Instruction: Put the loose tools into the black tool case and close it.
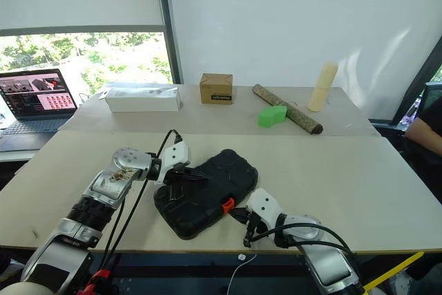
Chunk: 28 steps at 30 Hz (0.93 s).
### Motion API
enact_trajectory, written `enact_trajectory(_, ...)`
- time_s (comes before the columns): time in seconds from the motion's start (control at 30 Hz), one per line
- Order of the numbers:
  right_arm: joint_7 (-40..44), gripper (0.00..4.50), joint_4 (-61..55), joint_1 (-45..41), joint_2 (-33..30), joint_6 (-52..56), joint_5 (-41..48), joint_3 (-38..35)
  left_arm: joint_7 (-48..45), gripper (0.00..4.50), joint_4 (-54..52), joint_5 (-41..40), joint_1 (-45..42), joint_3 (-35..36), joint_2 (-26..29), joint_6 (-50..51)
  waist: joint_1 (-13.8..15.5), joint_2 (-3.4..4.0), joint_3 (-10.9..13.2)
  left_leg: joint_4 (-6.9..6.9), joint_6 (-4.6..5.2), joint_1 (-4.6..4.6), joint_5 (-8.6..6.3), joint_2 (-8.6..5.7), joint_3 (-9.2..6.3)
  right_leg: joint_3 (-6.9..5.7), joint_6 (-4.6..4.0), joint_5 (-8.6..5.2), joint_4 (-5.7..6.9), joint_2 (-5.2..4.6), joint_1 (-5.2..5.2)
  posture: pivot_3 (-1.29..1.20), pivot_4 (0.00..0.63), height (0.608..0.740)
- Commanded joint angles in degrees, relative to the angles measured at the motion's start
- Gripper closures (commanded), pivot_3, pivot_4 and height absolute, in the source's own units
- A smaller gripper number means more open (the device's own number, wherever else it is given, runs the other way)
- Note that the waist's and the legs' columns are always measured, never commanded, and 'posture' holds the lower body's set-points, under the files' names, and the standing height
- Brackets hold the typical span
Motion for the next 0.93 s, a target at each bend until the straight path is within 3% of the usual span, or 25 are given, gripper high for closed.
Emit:
enact_trajectory(0.03,-0.68,4.45,-2.93,-2.67,1.21,-2.85,0.98,-1.09,-0.83,4.5,4.23,4.85,4.51,-5.86,0.26,4.05,-0.01,0.0,0.0,0.0,0.0,0.0,0.0,0.0,0.0,0.0,0.0,0.0,0.0,0.0,0.0,0.0,0.15,0.74)
enact_trajectory(0.17,-0.5,4.45,-4.23,-1.31,0.71,-2.72,1.27,-1.41,0.01,4.5,4.24,4.31,5.11,-4.85,0.11,2.44,0.0,0.0,0.0,-0.01,0.0,0.0,0.0,0.0,-0.01,0.0,0.0,0.0,-0.01,-0.01,-0.01,0.0,0.15,0.74)
enact_trajectory(0.33,0.24,4.45,-9.93,6.84,-3.08,-3.2,5.08,-8.61,1.23,4.5,0.8,-6.99,8.01,8.65,-1.34,-9.33,0.1,0.13,0.07,-0.25,-0.01,-0.05,0.0,-0.04,0.02,0.07,0.0,0.0,-0.06,-0.14,-0.14,0.0,0.15,0.74)
enact_trajectory(0.37,1.1,3.89,-11.55,9.03,-4.05,-3.34,7.41,-11.52,0.35,3.98,-1.45,-10.14,9.53,11.88,-0.08,-7.97,0.12,0.12,0.08,-0.33,-0.01,-0.07,0.0,-0.06,0.03,0.1,-0.15,0.19,-0.07,-0.15,-0.16,0.0,0.15,0.74)
enact_trajectory(0.47,3.63,2.98,-13.92,14.26,-7.7,-5.16,10.94,-18.64,-0.56,2.99,-5.78,-15.09,14.67,19.26,4.84,-7.13,-0.31,0.09,0.14,-0.64,-0.05,-0.22,-0.02,-0.11,0.13,0.17,-0.03,0.29,-0.1,-0.15,-0.45,0.0,0.15,0.74)
enact_trajectory(0.67,9.42,0.82,-9.7,17.94,-12.63,-16.04,11.8,-26.23,2.22,0.57,-11.06,-15.22,28.01,26.96,12.72,-8.34,0.04,0.13,0.24,-0.72,-0.14,-0.69,-0.04,-0.11,0.14,0.12,-0.04,0.13,-0.14,0.0,-0.96,0.0,0.15,0.74)
enact_trajectory(0.73,14.26,0.14,-5.62,18.0,-13.48,-22.33,13.43,-27.97,3.73,0.0,-13.24,-14.93,33.95,29.83,13.86,-9.97,0.08,0.1,0.3,-0.71,-0.09,-0.69,-0.12,-0.15,0.15,0.12,0.04,0.08,-0.2,-0.08,-0.9,0.0,0.15,0.74)
enact_trajectory(0.8,17.57,0.03,-3.09,18.13,-15.09,-19.46,17.8,-29.89,4.43,0.0,-14.54,-15.39,37.97,31.8,14.29,-10.97,0.45,0.02,0.43,-0.68,0.01,-0.71,-0.2,-0.21,0.17,0.11,0.13,0.05,-0.24,-0.2,-0.88,0.0,0.15,0.74)
enact_trajectory(0.93,19.38,0.03,2.22,16.23,-16.94,-22.5,16.72,-30.35,5.69,0.0,-14.69,-15.34,41.22,33.32,14.13,-14.63,1.35,-0.14,0.59,-0.58,0.04,-0.81,-0.23,-0.24,0.13,-0.1,0.12,0.04,-0.24,-0.35,-0.89,0.0,0.15,0.74)
